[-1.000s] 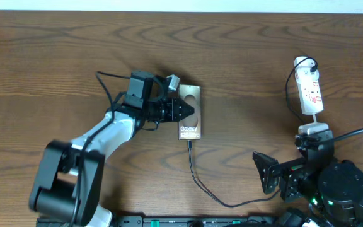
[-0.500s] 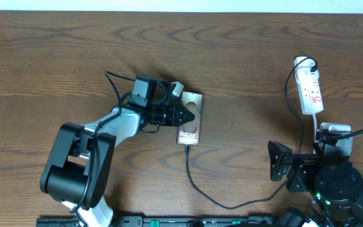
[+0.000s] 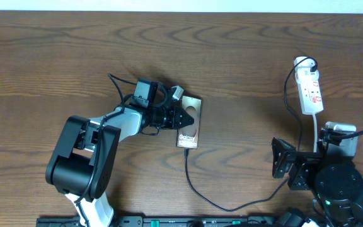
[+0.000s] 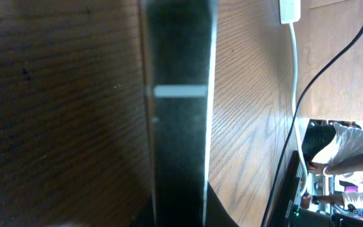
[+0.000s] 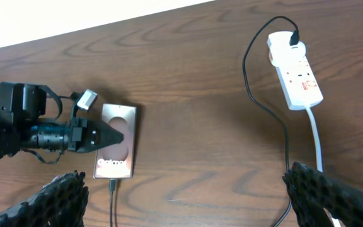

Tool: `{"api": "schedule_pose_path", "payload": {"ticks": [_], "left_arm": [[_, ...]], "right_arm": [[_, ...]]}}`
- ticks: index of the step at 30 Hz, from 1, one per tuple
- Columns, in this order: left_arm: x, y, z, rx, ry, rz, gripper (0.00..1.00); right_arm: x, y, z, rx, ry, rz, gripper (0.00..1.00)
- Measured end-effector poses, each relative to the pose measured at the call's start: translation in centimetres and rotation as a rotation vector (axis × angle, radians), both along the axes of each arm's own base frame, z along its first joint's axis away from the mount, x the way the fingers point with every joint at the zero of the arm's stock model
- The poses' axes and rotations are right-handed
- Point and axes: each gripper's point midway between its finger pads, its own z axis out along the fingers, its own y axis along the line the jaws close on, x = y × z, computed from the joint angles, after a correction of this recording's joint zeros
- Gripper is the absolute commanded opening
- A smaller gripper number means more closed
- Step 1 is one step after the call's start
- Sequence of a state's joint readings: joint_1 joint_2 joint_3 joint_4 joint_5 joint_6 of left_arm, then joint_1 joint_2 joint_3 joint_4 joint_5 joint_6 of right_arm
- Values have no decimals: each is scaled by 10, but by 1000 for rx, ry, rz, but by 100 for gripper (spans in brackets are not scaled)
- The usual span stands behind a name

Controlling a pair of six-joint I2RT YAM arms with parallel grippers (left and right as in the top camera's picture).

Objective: Plug charger to phone and switch on socket

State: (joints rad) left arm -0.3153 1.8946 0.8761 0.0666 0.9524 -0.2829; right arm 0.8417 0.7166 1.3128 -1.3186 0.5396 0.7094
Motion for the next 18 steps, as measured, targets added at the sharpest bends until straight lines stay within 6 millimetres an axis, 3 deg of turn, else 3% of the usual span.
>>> {"api": "schedule_pose_path", "payload": {"ticks": [18], "left_arm": [[1,3,-4,27,8,15,8]], "right_arm": [[0,-2,0,-2,-2,-11,99]]}}
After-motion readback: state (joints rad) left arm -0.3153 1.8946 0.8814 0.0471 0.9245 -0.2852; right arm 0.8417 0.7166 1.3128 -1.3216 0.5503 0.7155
